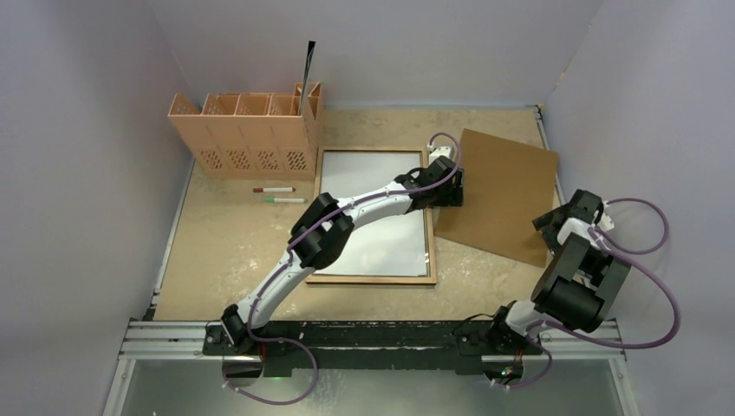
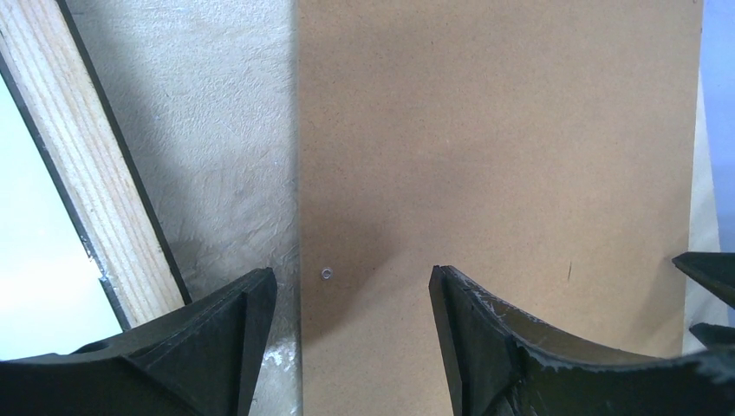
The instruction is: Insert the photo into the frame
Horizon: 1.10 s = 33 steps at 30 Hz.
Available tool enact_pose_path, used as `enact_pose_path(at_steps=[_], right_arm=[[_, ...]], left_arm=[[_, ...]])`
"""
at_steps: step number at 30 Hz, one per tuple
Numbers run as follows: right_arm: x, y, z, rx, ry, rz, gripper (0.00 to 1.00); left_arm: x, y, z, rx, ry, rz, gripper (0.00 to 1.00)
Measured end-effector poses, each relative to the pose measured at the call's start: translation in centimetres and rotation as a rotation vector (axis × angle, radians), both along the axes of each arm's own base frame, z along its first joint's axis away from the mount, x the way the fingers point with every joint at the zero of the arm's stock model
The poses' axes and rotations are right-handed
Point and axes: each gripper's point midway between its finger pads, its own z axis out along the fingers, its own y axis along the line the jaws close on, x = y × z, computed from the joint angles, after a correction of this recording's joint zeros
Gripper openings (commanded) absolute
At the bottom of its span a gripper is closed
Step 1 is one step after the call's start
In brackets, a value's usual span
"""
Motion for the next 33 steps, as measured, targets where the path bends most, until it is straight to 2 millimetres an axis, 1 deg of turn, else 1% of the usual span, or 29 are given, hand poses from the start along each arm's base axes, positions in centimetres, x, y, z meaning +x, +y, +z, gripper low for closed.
enact_pose_path(at_steps=[6, 9, 12, 14, 20, 26, 33], right_arm=[[1.5, -0.2, 0.3, 0.009, -0.084, 0.045, 0.86], [2.4, 0.4, 0.6, 0.031, -0.140, 0.093, 0.84], [2.8, 1.6, 0.9, 0.062, -0.187, 0.146, 0.83], [2.8, 2.1, 1.0, 0.069, -0.202, 0.176, 0.82], [2.6, 2.4, 1.1, 0.076, -0.218, 0.204, 0.80], [2.0, 2.6, 1.8, 0.076, -0.220, 0.203, 0.80], [1.4, 2.7, 2.4, 0.067, -0.214, 0.190, 0.80]], left_arm=[[-0.2, -0.3, 0.1, -0.015, 0.006, -0.014, 0.69], [-0.4, -0.6, 0.2, -0.033, 0.015, -0.026, 0.68], [-0.7, -1.0, 0.4, -0.060, 0.033, -0.040, 0.66], [-0.8, -1.1, 0.4, -0.069, 0.044, -0.048, 0.65], [-0.9, -1.0, 0.4, -0.104, 0.052, -0.069, 0.62], [-1.3, -1.3, 0.8, -0.140, 0.017, -0.121, 0.61], [-1.8, -1.3, 0.8, -0.122, -0.013, -0.184, 0.60]])
